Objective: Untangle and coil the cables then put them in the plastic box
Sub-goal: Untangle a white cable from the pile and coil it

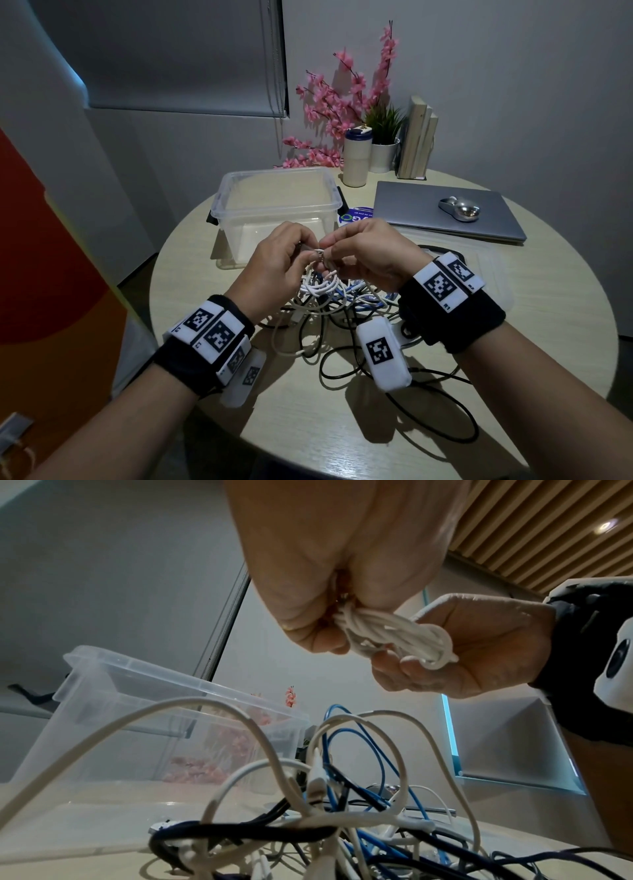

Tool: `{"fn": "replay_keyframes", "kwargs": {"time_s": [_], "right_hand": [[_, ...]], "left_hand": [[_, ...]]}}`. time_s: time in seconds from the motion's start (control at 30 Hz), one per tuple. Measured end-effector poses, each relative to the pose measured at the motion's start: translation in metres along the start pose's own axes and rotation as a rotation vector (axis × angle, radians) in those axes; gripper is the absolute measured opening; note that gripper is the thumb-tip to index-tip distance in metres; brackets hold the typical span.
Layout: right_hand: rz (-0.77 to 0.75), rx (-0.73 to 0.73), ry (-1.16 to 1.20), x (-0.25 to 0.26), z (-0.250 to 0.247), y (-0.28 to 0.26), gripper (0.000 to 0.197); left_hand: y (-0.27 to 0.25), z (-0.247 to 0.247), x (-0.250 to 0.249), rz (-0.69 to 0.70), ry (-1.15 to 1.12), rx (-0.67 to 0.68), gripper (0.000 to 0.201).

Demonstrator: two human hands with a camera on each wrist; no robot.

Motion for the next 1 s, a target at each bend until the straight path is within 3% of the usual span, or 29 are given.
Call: {"fn": "replay_keyframes", "kwargs": {"time_s": [0.27,0.37,0.43,0.6,0.8,1.0], "right_hand": [[-0.023,0.002,-0.02,-0.005,0.005,-0.002,0.008],[-0.019,0.014,0.017,-0.005,0.006,-0.003,0.005],[-0.005,0.008,0.033,-0.007,0.004,-0.001,0.015],[-0.009,-0.051,-0.003,-0.005,-0.006,-0.001,0.008],[-0.032,-0.08,-0.085,-0.007,-0.005,0.001,0.006],[-0.045,-0.111,-0.06,-0.002,-0.005,0.001,0.006]], "left_hand": [[0.004,-0.011,0.006,-0.06,-0.002,-0.086,0.018],[0.004,-0.013,0.015,-0.207,-0.164,-0.118,0.017],[0.001,-0.012,0.021,-0.316,-0.275,-0.147,0.017],[-0.005,-0.005,0.028,-0.474,-0.504,-0.034,0.007],[-0.004,-0.003,0.034,-0.486,-0.315,-0.023,0.004],[-0.004,-0.006,0.025,-0.407,-0.148,-0.126,0.01]]}}
Point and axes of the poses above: each hand's wrist, its own y-axis towards the middle knuckle, its own z-axis out of the palm, x = y × z, the point moved 6 cm from there along y, towards the middle knuckle, and after that the axes turned 5 degrees about -y, right-handed, at the moved point
